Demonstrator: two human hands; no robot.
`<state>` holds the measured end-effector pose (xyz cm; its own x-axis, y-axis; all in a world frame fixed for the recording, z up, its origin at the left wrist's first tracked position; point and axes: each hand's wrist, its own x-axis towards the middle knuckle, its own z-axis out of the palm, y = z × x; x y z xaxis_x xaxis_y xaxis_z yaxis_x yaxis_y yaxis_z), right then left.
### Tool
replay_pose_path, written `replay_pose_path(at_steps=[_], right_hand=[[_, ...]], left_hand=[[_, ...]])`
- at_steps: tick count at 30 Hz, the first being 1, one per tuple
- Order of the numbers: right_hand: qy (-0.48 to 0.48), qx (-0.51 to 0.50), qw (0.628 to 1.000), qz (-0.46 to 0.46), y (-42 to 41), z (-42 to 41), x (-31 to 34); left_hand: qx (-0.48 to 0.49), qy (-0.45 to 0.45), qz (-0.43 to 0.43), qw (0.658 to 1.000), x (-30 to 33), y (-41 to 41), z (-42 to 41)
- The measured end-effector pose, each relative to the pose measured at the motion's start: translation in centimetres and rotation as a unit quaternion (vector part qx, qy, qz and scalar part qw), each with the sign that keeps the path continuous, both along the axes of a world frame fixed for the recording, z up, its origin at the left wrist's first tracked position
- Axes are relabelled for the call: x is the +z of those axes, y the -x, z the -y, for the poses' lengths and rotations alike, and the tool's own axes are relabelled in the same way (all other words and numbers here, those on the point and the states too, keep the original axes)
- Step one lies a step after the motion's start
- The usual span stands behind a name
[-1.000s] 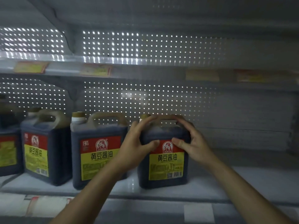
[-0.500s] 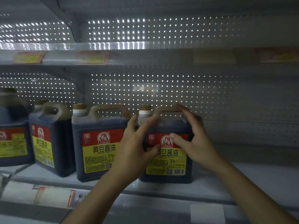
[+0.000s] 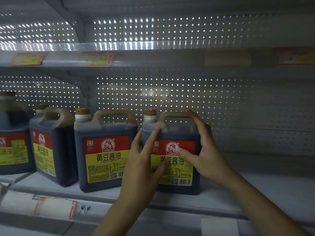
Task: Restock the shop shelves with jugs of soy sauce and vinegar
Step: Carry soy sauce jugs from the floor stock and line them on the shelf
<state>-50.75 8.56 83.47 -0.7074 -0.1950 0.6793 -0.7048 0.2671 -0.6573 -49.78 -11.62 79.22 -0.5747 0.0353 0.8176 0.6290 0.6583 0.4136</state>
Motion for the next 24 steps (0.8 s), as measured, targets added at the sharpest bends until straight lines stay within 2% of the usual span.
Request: replay_pose_path(at_steps=[7,11,19,21,24], right_hand=[[0.010,-0.003,1.000,0.002,0.0,0.2,0.1],[0.016,-0.006,1.000,0.008,-0.2,0.3,0.0],[0.004,-0.033,0.999,0.021,-0.8,0.1,0.3],[-0.006,-0.046,0.999,0.027,-1.3,0.1,0.6],[-0.051,-0.129,0.990,0.011,-2.6,0.5,0.3]], left_hand=[[0.081,0.029,-0.016,0.996,-0.5,-0.5,-0.3],[0.070,0.031,-0.010,0.997,-0.3,-0.4,0.1],[-0.013,0.041,0.004,0.999,1.0,-0.8,2.5],[-0.003,0.052,-0.028,0.998,1.7,-1.5,3.2],[-0.030,0.093,-0.114,0.989,2.4,-2.4,3.4]])
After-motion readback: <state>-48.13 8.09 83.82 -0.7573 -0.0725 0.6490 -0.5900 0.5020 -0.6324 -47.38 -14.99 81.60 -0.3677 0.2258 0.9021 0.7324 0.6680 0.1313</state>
